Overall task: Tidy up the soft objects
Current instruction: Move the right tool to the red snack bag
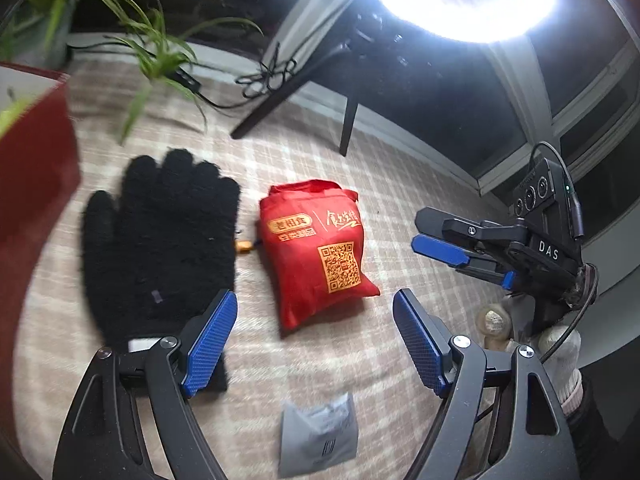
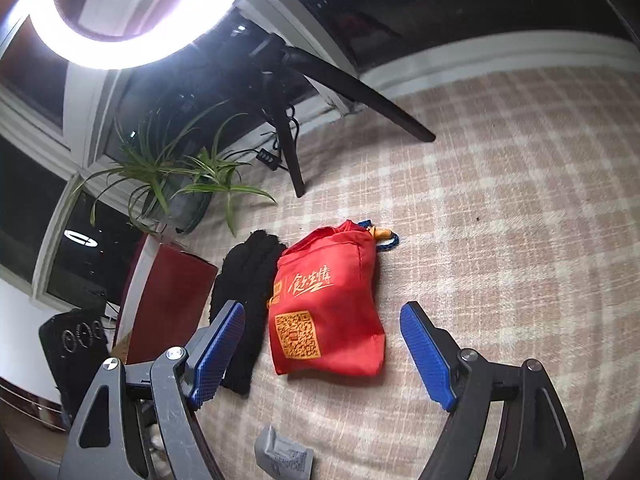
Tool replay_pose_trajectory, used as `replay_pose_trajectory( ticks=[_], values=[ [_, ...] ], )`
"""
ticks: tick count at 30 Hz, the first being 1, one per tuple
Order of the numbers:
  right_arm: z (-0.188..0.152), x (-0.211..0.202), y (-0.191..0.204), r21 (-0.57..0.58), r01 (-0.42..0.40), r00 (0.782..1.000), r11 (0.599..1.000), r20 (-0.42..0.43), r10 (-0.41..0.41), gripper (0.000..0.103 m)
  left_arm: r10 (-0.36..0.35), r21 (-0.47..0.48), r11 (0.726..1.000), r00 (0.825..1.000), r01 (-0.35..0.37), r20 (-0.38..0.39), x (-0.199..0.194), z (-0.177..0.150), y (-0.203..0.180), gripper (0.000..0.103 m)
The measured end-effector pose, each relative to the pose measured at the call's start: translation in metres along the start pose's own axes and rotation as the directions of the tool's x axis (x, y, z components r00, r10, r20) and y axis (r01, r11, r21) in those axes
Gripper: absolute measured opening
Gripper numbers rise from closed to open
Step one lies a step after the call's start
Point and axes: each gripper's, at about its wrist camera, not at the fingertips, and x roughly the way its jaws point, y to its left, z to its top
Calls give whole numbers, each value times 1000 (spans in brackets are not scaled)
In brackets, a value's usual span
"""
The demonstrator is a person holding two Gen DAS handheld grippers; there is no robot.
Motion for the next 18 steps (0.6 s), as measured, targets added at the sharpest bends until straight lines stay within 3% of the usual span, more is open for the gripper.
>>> replay_pose_trajectory(
  ticks=[8, 18],
  values=[
    [8, 26, -10, 13, -18, 998, 1000, -59, 19, 77, 4, 55, 998, 999, -2, -39, 31, 8, -6, 80],
    [11, 49, -7, -8, -36, 993, 999, -116, 35, 77, -14, 37, 999, 997, 17, -82, 56, 16, 6, 80]
  ],
)
